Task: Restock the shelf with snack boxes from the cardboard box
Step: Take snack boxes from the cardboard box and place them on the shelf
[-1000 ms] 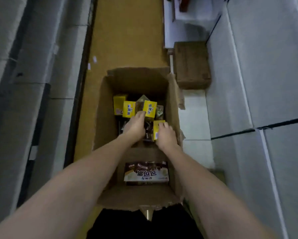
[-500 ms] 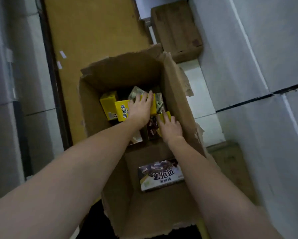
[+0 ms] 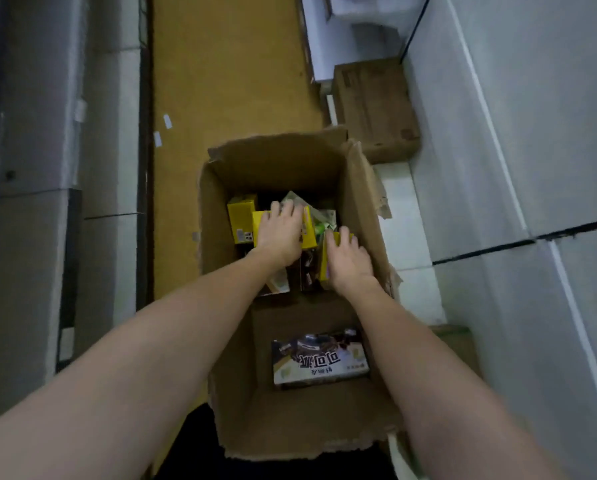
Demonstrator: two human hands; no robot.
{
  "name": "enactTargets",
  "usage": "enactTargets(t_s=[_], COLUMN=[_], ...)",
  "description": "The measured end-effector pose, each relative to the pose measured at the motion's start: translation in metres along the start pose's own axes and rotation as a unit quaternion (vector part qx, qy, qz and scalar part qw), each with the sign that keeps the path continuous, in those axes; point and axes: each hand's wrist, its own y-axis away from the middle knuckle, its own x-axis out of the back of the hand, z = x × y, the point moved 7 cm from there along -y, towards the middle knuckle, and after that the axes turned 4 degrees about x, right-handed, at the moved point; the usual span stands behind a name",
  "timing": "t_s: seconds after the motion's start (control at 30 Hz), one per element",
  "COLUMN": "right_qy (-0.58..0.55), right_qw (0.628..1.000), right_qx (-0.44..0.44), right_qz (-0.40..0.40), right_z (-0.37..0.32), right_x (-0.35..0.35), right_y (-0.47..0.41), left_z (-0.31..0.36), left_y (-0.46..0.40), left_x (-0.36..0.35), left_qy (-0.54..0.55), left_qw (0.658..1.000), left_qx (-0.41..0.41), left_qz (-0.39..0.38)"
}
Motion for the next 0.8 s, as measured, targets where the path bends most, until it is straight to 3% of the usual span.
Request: enactTargets(t_s=[0.3, 0.53, 0.8], right_qy=[0.051, 0.037, 0.055], right_qw=[0.984, 0.942, 0.853], right_qx=[0.147, 0.316, 0.513], right_qz=[0.090, 0.111, 0.080], right_z=[-0.041, -0.170, -0.335], right_x=[0.120, 0.177, 0.171], right_y=[0.032, 0.087, 0.222], left_z=[-0.060, -0.133, -0.178], left_y=[0.102, 0.258, 0.480], left_x=[0.098, 0.135, 0.119], left_qy=[0.143, 0.297, 0.326], left_qw=[0.967, 0.862, 0.735], left_qx=[0.167, 0.335, 0.506], left_qz=[0.128, 0.240, 0.312])
